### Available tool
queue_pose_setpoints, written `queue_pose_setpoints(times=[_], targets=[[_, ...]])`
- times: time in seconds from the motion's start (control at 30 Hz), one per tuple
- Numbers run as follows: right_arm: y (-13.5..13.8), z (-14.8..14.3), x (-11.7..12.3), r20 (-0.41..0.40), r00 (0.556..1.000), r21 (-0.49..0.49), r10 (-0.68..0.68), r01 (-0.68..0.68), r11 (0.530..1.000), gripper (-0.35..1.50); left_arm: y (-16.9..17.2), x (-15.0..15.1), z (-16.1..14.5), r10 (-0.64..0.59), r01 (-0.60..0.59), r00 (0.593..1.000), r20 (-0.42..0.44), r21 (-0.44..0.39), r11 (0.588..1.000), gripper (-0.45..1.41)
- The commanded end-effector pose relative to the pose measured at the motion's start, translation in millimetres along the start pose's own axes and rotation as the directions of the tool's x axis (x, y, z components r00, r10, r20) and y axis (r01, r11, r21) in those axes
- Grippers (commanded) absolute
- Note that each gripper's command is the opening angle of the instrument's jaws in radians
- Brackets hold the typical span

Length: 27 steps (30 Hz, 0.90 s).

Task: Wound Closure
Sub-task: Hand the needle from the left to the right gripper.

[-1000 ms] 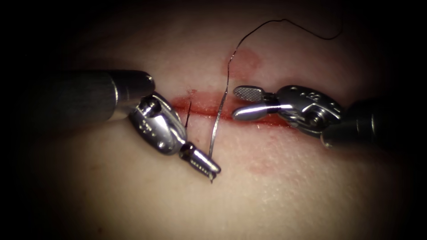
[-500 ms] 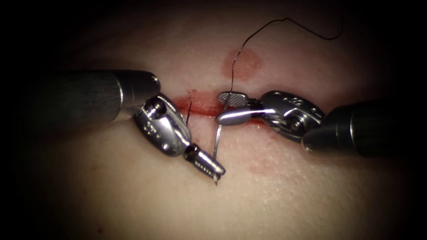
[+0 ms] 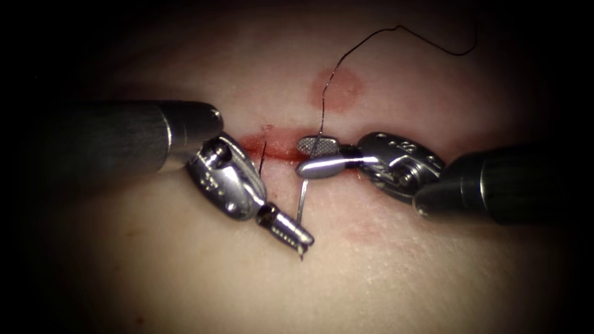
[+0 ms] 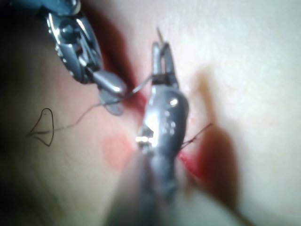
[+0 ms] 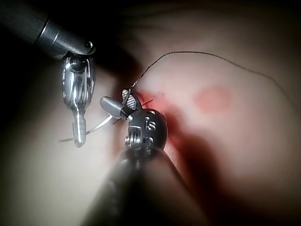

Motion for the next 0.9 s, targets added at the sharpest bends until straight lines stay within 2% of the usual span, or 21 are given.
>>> queue_pose_setpoints(times=[0.03,0.2,0.4,0.5,0.57,0.7,0.9], targets=[[0.1,0.8,-0.7,0.003,1.000,0.011,0.005,-0.005,1.000,0.30,0.1,-0.8,0.5,0.000,0.000,1.000,-0.001,0.000,1.000,-0.35],[0.1,1.0,-0.9,0.003,1.000,0.014,0.008,-0.009,1.000,0.18,0.2,-0.7,0.5,0.001,-0.001,1.000,-0.001,-0.001,1.000,-0.35],[0.0,1.0,-1.0,0.004,1.000,0.018,0.007,-0.007,1.000,0.15,0.3,-0.7,0.5,0.001,-0.001,1.000,0.002,0.000,1.000,-0.35],[0.0,1.0,-1.1,0.005,1.000,0.020,0.006,-0.006,1.000,-0.02,0.3,-0.8,0.5,0.001,-0.001,1.000,0.002,0.000,1.000,-0.35],[-0.1,1.0,-1.1,0.007,1.000,0.028,0.004,-0.005,1.000,-0.35,0.3,-0.8,0.5,0.002,-0.002,1.000,0.002,0.000,1.000,-0.35],[-0.2,1.0,-1.1,0.015,1.000,0.063,-0.001,0.000,0.998,-0.35,0.3,-0.8,0.6,0.002,-0.002,1.000,0.002,0.000,1.000,-0.35],[-0.1,0.9,-1.0,0.012,1.000,0.037,-0.008,0.007,0.999,-0.35,0.4,-0.8,0.6,0.008,-0.008,1.000,0.019,0.008,1.000,-0.35]])
